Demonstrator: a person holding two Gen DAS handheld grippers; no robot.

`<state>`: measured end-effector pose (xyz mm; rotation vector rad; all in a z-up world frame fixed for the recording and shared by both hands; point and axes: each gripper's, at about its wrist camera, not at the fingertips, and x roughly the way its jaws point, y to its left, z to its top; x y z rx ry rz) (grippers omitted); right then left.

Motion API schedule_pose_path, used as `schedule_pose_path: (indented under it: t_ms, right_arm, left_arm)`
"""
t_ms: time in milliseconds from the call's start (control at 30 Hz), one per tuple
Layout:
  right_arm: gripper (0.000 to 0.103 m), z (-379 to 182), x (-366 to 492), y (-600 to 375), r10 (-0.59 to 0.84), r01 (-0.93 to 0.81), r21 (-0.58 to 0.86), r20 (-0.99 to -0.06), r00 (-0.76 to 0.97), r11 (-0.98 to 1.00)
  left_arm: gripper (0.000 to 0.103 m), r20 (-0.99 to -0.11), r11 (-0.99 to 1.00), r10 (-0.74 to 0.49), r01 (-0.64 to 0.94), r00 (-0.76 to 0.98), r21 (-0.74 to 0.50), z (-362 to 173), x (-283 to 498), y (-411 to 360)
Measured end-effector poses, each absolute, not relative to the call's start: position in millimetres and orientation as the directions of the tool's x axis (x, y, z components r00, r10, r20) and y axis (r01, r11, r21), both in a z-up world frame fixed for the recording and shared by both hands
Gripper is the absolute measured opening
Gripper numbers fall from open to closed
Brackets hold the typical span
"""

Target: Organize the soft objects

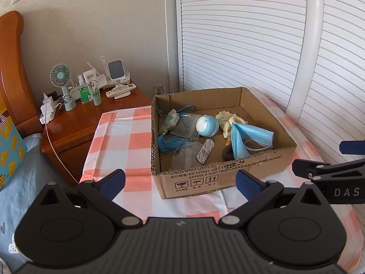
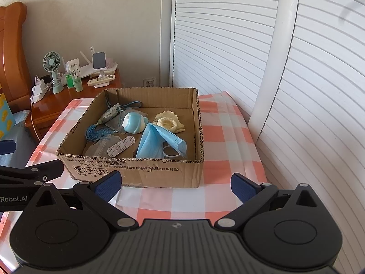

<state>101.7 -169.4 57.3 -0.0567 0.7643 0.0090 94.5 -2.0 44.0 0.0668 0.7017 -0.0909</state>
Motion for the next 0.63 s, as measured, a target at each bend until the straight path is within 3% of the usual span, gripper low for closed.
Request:
schedule_pose_path:
  t_ms: [633]
  right_arm:
    - [0.103,58.1,100.7,-170.8,-0.017,-0.026,-0.051,-0.694,0.72,0.998]
  left_arm:
    - [0.102,-0.651,0.994,-0.061,0.105,0.757,0.029,42.9,93.5,-2.8]
